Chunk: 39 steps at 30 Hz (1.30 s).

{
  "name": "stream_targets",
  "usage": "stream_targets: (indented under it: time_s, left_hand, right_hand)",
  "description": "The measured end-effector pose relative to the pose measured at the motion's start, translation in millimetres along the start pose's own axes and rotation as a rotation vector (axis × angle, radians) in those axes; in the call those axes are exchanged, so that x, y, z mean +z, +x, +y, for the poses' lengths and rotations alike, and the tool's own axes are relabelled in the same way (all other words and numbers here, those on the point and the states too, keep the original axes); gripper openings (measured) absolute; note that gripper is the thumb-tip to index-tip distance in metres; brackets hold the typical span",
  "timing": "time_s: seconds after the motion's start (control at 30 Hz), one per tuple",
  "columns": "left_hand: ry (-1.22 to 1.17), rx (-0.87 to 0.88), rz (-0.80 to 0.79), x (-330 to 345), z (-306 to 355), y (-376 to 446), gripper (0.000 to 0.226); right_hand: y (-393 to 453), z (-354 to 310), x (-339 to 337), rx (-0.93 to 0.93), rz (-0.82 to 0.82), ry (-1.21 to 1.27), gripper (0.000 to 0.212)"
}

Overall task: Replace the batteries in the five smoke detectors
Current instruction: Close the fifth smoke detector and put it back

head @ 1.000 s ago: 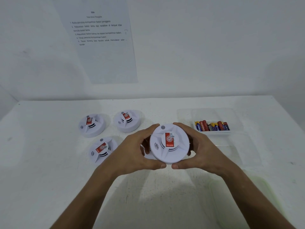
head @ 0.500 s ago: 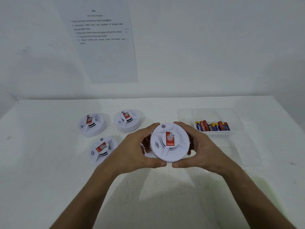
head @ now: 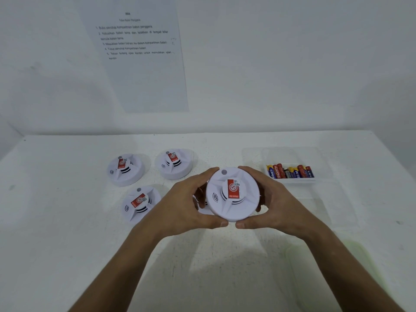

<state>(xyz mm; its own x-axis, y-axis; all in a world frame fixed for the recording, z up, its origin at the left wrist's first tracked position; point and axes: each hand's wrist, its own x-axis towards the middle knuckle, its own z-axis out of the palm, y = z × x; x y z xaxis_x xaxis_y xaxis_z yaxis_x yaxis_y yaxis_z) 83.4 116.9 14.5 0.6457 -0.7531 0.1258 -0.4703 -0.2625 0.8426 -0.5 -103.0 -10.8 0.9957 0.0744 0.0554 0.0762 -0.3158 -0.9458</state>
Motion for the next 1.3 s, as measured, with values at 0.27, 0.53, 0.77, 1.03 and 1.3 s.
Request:
stream_targets:
  time_s: [0.27, 0.53, 0.77, 1.03, 1.3]
  left_hand:
    - [-0.002, -0.009, -0.011, 1, -4, 0, 0.076]
    - [-0.003, -0.021, -0.01, 2, -9, 1, 0.078]
    - [-0.008, -0.02, -0.017, 2, -14, 0, 0.078]
    - [-0.007, -0.017, -0.015, 3, -17, 2, 0.076]
    - [0.018, -0.023, -0.013, -3, -22, 13, 0.077]
  right_hand:
    - [0, 1, 1, 0.015, -0.005, -0.02, 0.097]
    - [0, 3, 1, 0.039, -0.013, -0.035, 0.099]
    - [0, 3, 3, 0.056, -0.012, -0.037, 0.099]
    - [2, 2, 3, 0.068, -0.007, -0.021, 0.098]
    - [12, 3, 2, 0.113, 0.051, -0.025, 0.1]
